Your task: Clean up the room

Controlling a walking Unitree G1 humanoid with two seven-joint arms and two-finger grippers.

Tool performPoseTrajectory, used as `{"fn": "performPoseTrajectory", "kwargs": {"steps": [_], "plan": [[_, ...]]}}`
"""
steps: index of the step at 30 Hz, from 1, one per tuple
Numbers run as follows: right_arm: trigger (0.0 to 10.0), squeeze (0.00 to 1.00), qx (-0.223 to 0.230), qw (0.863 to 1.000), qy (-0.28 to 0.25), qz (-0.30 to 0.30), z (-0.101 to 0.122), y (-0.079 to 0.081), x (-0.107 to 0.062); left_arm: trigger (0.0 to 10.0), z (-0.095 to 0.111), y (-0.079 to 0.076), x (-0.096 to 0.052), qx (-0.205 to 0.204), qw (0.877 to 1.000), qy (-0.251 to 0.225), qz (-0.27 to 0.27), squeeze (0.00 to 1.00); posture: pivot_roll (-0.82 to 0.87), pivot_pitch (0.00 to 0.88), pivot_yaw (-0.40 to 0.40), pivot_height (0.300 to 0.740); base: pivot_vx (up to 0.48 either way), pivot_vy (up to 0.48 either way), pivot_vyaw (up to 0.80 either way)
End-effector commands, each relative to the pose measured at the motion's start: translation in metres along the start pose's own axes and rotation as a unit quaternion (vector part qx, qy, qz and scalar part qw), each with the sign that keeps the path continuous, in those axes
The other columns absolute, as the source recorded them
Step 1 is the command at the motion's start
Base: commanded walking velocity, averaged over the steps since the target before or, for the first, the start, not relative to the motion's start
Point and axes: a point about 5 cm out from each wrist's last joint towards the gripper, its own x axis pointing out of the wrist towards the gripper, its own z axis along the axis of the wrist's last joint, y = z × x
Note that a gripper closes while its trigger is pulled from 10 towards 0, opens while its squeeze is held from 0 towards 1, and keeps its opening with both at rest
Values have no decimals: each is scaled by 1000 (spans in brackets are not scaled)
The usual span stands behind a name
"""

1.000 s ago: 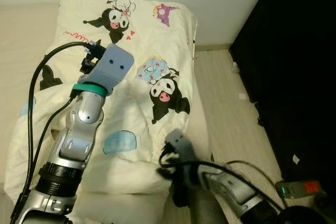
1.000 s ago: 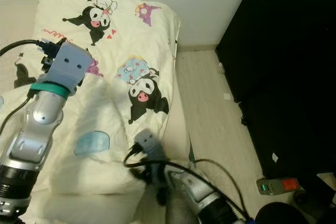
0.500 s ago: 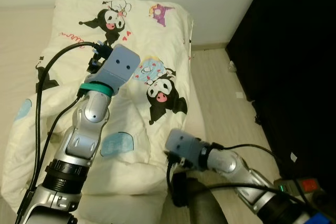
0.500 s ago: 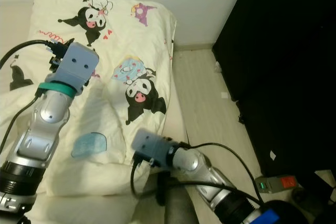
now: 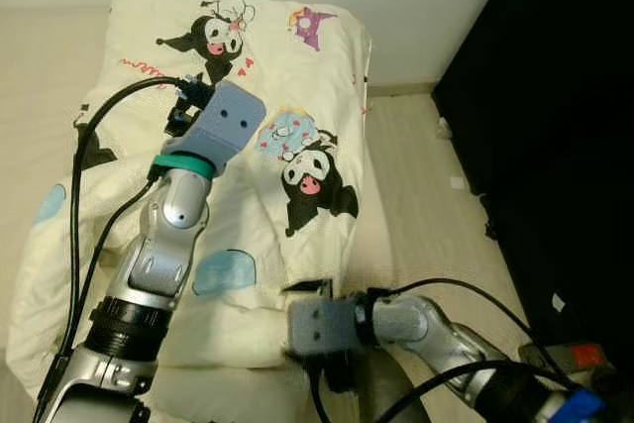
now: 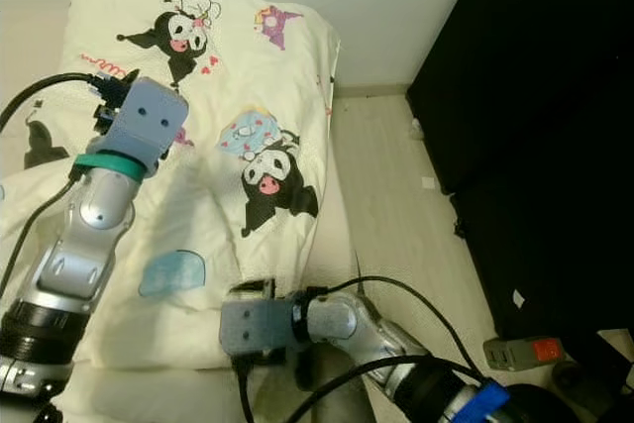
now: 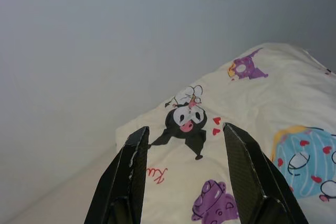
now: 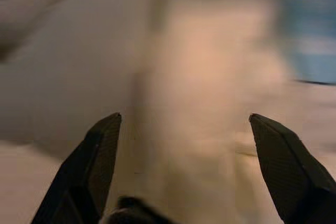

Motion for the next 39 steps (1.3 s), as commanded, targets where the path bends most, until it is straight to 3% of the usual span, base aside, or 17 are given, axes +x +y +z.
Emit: {"fn": "performPoseTrajectory", "kwargs": {"steps": [1,2,6,15,22,23,24,25,35,39], "plan": [[10000,1000,-7,999,15,32,-7,12,4,10000,-3,-2,-2,3,1000,4,-3,0,-21,252,12,740,0,0,0],[10000,0,-21,999,37,32,-14,11,6,10000,-3,-2,-1,3,1000,4,-2,0,-13,255,10,740,0,0,0],[10000,0,-46,994,95,-18,-31,-6,8,10000,-3,2,-2,5,1000,5,3,0,5,265,13,740,0,0,0],[10000,0,-71,983,134,-100,-38,-37,8,10000,-4,4,-4,9,1000,6,4,0,18,271,18,740,0,0,0],[10000,0,-47,990,108,-82,-38,-31,16,10000,-3,6,-3,12,1000,5,6,0,39,276,18,740,0,0,0],[4863,0,-42,991,103,-79,-37,-30,18,10000,-3,6,-4,13,1000,6,6,0,39,276,18,740,0,0,0],[3059,0,-38,991,98,-79,-38,-29,19,10000,-4,7,-4,13,1000,6,6,0,43,275,17,740,0,0,0],[0,0,-32,992,91,-78,-37,-28,20,10000,-4,7,-4,13,1000,6,6,0,43,275,17,740,0,0,0],[0,0,-17,995,73,-58,-41,-22,19,10000,-2,5,-5,12,1000,6,5,0,29,270,13,740,0,0,0],[0,0,-2,996,87,13,-55,-3,2,10000,-1,2,-5,8,1000,4,4,0,17,269,6,740,0,0,0]]}}
